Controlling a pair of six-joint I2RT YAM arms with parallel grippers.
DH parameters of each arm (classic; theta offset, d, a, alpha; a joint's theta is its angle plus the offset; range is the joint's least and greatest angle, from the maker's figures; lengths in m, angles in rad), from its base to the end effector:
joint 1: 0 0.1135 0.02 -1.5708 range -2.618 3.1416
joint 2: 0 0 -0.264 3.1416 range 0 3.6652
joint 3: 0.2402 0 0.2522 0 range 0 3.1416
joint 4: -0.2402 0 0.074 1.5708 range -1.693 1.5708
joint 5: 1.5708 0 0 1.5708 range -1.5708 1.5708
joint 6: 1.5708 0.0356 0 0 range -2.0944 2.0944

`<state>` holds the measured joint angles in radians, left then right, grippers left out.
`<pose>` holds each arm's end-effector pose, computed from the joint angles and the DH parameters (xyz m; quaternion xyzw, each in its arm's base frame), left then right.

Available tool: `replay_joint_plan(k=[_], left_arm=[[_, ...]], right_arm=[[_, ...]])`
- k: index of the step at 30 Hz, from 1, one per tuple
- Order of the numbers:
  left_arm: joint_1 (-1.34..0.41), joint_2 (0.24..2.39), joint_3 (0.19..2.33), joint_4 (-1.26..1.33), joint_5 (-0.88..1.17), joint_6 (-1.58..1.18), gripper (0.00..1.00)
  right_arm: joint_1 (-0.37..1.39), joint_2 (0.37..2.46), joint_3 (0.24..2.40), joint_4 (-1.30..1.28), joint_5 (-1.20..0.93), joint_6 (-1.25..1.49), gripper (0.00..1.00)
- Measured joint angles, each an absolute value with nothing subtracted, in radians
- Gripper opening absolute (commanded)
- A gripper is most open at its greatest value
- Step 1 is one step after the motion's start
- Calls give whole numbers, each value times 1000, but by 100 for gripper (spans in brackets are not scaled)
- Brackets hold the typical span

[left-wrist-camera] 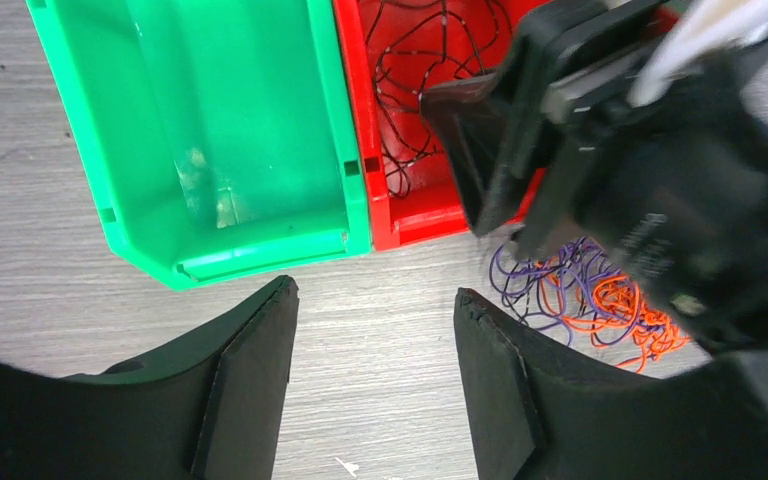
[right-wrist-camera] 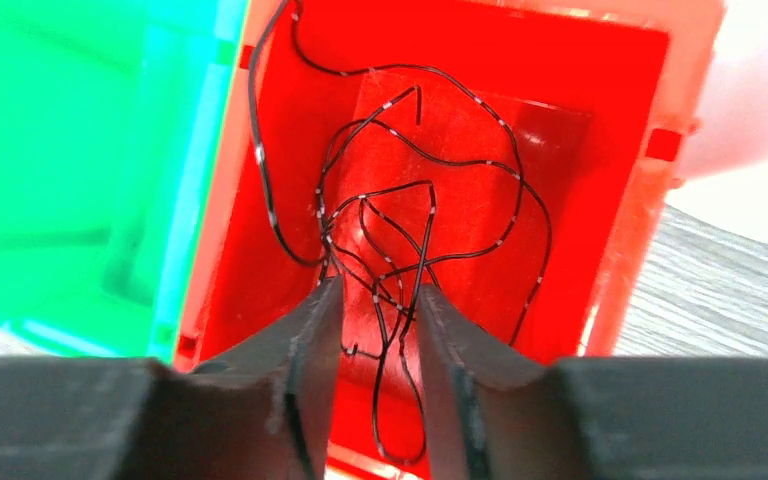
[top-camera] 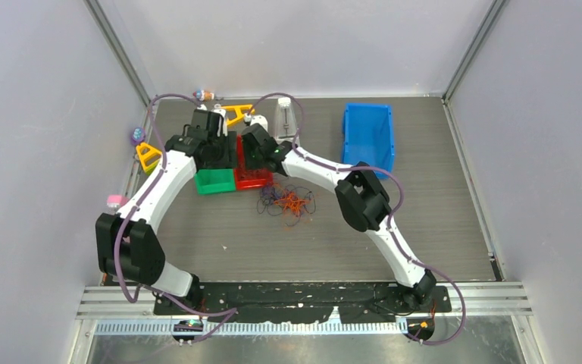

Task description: Untangle the cables

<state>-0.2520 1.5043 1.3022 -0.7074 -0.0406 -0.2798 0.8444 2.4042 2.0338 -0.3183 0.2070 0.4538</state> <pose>0.3120 -0.0788 0.3001 -0.0197 0.9455 -0.0668 0.3182 0.3704 0.4059 0.1891 -0.1313 0.8909 0.1822 0.3947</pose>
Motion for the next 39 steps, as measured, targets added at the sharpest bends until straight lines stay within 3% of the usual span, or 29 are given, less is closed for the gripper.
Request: replay_joint_plan(k=[5,10,12,21,28,33,39], left_arm=[[-252,1428,1192,-639,-39,-285,66],[-252,1341,1084,-563,-24,-305,66],[-253,1306,1039,-524,-2,-312,67],[-386,1231,838,-323,99,-336,73],[-467,1271,748,-164,141,-337,70],[-476,1308,673,-30,142,-337,67],[-476,1382,649,58,146,-334,59]], right_arm=[[844,2280,1971,-321,203,440,54],[844,2143,1902,-303,201,428,77],[844,2078,1844,-285,202,419,81],[813,1690,1306,-153,146,378,81],[722,1475,940,-12,-3,313,85],[729,1467,785,101,-94,276,78],[734,1520,714,248,-149,262,59]])
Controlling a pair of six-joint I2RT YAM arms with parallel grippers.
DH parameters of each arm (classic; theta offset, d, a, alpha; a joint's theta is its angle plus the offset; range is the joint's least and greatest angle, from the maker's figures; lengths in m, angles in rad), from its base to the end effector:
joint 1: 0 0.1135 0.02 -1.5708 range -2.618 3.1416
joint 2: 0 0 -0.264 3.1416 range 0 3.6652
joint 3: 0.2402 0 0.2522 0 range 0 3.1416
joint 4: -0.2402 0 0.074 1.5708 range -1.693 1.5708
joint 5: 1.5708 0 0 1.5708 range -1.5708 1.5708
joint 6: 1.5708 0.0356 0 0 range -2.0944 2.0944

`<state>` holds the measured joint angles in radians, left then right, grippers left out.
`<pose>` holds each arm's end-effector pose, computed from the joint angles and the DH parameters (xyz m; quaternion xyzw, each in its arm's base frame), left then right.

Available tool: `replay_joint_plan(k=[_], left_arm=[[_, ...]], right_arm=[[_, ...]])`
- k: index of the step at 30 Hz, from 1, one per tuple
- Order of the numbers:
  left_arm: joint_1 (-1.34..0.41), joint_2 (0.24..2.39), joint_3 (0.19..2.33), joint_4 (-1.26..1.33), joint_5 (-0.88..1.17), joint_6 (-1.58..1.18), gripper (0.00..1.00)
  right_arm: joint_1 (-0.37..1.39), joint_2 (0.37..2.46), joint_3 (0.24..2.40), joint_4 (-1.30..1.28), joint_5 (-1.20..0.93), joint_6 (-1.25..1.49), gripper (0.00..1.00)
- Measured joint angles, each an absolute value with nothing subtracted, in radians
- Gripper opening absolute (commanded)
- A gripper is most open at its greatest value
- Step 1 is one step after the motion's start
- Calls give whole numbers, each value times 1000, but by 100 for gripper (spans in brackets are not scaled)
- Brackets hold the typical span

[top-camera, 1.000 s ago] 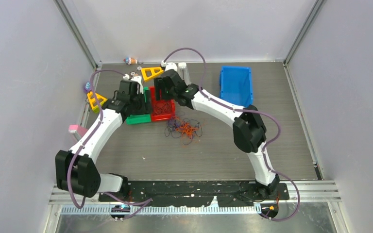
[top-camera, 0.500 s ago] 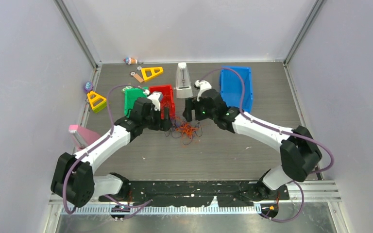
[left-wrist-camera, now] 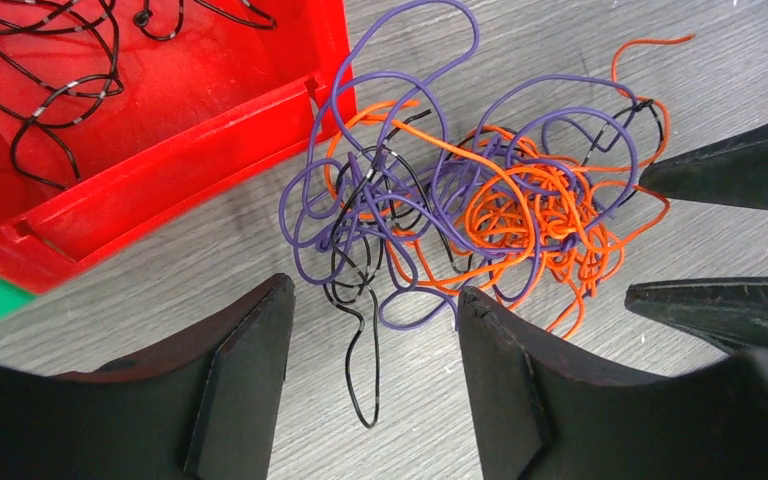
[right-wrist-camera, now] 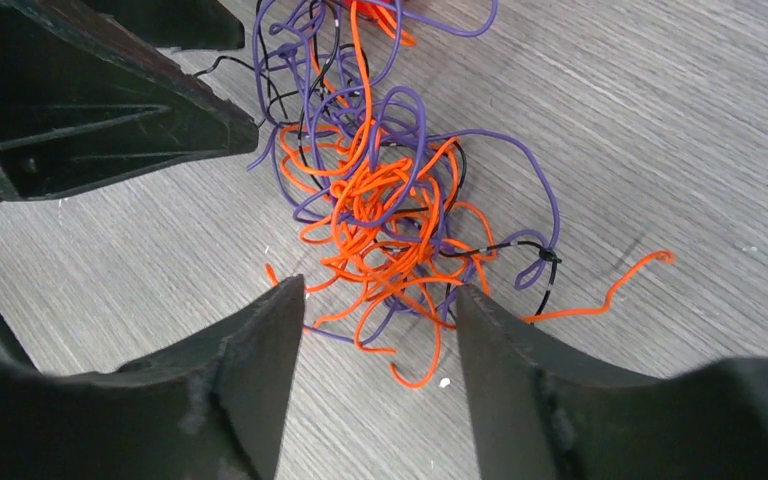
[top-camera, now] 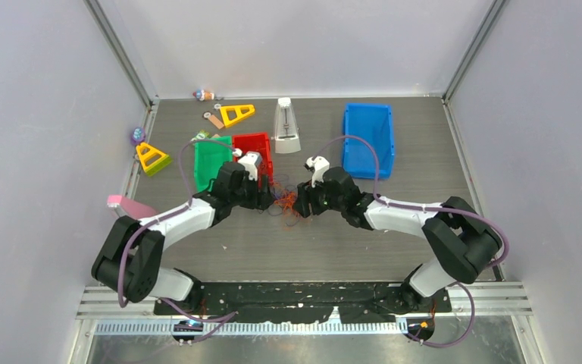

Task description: Untangle the cables

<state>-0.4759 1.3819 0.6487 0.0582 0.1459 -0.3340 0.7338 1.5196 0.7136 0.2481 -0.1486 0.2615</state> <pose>0.2446 -0.1319 0.1852 0.0952 0.8945 -0.2306 0.3711 0.2282 0.2129 0.1841 -0.2390 0.8394 0.2880 0.3941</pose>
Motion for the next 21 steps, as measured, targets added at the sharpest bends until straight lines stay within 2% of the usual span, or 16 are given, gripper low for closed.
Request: replay_joint_plan(k=[2,4,5,6,7,9,15,21], left_arm=[[-476,1403,652,64,151,-333,54],[-476,1425,662,63,158,-332,48],[-476,1436,671,63,161,-332,43],[-476,1446,679,63,164,-334,32],[-476,1452,685,63,168,-332,23],[-476,1456,693,64,173,-332,1],[-476,1446,699,62,149,-309,0],[-476,1332,645,78,69,-307,0]], right_arm=[[738,1531,707,274,-144,259,55],[740,1540,706,290,-132,257,46],[742,1541,706,294,-125,255,36],[744,1541,706,297,-116,253,29],[744,1541,706,301,-105,249,17],[745,1541,706,307,-83,247,7],[747,1473,639,343,60,258,6],[735,1315,536,370,279,310,5]])
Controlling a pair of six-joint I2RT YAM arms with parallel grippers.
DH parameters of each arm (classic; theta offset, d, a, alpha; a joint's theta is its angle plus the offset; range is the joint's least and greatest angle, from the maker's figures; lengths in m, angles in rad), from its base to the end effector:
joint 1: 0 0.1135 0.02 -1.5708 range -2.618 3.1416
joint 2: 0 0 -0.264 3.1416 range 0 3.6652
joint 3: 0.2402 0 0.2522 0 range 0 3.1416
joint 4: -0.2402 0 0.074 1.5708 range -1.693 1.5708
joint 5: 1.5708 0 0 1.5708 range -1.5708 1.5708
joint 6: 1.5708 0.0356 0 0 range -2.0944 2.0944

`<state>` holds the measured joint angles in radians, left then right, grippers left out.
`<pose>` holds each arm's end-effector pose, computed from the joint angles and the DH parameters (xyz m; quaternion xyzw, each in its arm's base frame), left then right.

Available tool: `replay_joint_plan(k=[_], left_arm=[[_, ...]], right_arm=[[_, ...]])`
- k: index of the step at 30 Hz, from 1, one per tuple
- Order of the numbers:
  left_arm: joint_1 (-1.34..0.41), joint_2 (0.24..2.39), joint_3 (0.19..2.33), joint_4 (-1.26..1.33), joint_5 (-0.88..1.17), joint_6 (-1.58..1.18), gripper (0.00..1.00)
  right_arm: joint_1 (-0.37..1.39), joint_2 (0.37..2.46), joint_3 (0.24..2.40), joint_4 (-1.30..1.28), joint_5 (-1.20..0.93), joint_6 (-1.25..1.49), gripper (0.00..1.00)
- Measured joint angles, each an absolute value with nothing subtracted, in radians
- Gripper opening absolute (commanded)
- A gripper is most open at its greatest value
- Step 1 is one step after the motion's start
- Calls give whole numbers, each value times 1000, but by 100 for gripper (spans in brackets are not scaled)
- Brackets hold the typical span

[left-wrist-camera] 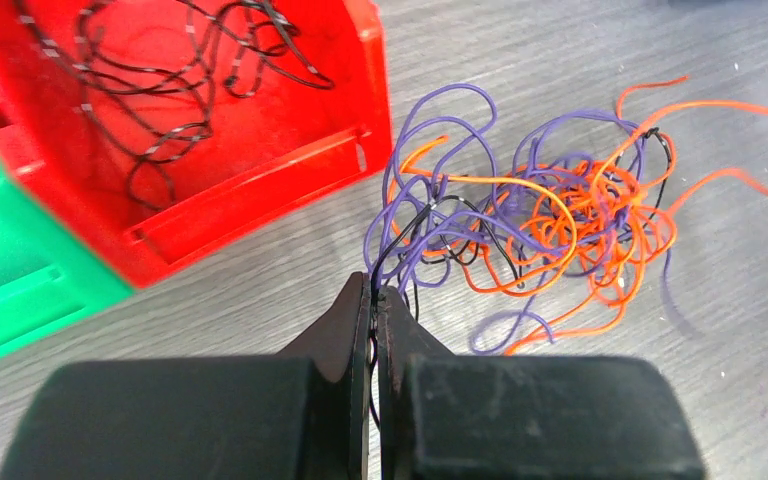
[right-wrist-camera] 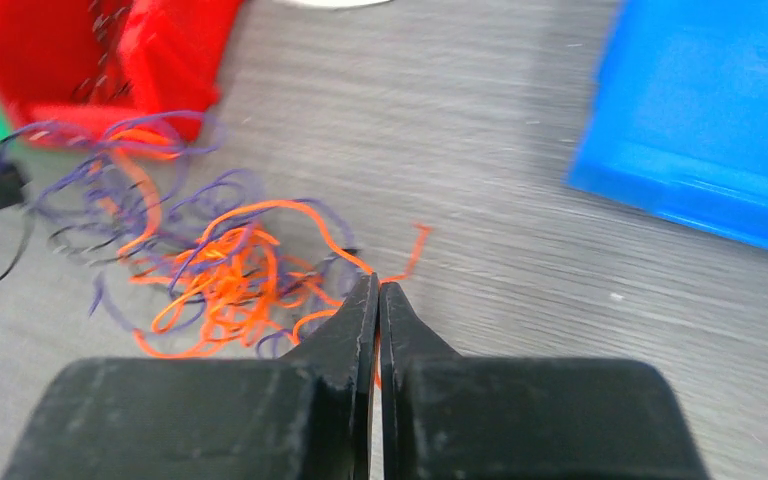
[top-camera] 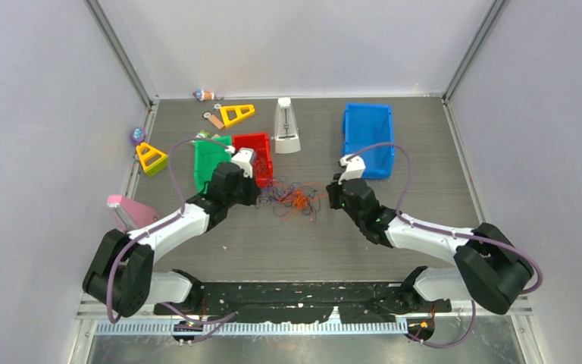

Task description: Untangle the cables

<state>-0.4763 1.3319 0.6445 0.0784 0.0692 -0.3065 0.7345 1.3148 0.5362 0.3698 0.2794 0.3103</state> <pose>0.2430 -0.1282 0.1983 0.0911 0.8815 -0.2047 0.4156 0.2062 0.1730 0.1966 -0.0995 0.8253 0.1703 0.5291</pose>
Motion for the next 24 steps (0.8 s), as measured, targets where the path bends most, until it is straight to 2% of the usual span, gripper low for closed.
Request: replay_joint_plan(k=[12,19,24], left_arm=[[-478,1069,479,112,-249,-337,0],[-478,982,444,111,-415,-365,0],[-478,912,420,107,-508,-392,0]], right_arm=[[662,1053,387,288,749,522,5],[629,937,408,7,1006,654,5],[538,735,416,-188,1074,701,5]])
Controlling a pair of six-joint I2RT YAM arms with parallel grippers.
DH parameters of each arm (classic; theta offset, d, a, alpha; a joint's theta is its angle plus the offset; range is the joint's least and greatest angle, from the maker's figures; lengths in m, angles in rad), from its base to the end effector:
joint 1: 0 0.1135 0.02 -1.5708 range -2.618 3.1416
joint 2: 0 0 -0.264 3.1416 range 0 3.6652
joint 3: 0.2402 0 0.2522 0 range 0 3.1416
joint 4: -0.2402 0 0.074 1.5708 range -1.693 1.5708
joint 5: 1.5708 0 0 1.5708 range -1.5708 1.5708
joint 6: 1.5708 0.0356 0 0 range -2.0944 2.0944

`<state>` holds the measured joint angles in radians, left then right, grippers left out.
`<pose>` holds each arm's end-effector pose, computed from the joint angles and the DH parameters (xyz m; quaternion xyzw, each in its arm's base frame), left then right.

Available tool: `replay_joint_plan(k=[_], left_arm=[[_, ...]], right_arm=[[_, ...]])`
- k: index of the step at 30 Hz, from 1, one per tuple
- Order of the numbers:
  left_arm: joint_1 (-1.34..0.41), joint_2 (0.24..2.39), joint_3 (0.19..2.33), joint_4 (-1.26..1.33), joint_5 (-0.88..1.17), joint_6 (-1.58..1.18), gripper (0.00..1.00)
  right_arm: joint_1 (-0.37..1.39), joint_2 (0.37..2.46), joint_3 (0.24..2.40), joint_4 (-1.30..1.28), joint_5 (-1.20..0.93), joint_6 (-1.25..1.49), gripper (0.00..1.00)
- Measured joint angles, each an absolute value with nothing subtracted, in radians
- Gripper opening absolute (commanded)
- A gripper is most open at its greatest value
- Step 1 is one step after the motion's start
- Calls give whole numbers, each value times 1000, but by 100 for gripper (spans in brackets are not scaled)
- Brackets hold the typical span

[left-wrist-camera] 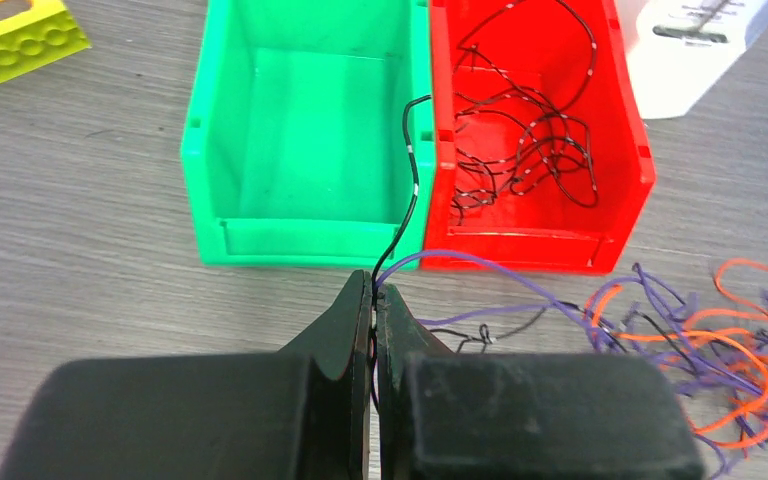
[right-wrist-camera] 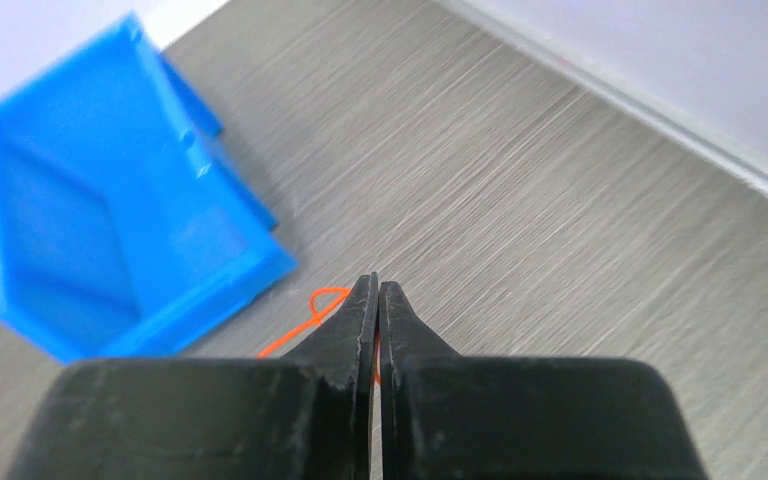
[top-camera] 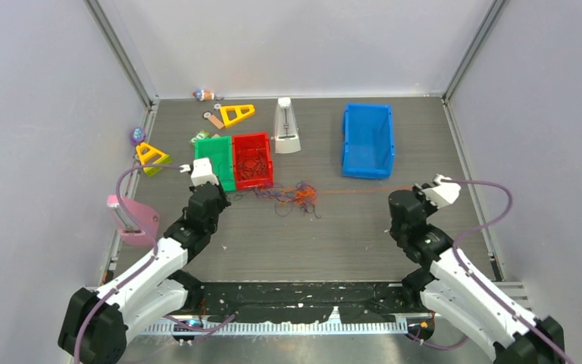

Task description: Untangle the cables

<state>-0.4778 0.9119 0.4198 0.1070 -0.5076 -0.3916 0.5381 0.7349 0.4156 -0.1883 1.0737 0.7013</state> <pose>0.1856 -0.0766 0.2199 -0.1056 0.8081 -0.0389 0.5782 0.1492 0.0526 0.2264 0.3188 0.7171 -0.1059 0.6106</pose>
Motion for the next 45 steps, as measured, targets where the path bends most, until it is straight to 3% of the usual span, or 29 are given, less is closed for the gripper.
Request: replay_joint_plan(k=[6,12,15,21,26,30,33,35,36,45], left_arm=[[-478,881,404,102,-501,-384,1],[-506,926,403,184,-221,-273,64],[-583,977,409,219,-127,-214,77],[-709,1131,493,245,34,-107,87],[-720,1363,681,215,124,-89,82],[-720,1547,850,145,180,-97,67],[-720,1646,926,73,222,-102,43],[-720,1683,946,31,246,-102,10],[-720,1696,952,7,255,-109,0],[-669,1597,873,1,263,-150,0]], right_arm=[[416,548,482,-311,1012,649,5],[407,527,552,-268,643,480,5],[406,570,594,-254,423,425,6],[406,715,768,-255,88,368,5],[406,747,845,-258,-46,361,6],[406,746,875,-263,-74,361,6],[406,746,889,-272,-58,366,6],[406,746,897,-285,-15,372,5],[406,746,905,-300,23,377,5],[378,696,969,-491,550,393,5]])
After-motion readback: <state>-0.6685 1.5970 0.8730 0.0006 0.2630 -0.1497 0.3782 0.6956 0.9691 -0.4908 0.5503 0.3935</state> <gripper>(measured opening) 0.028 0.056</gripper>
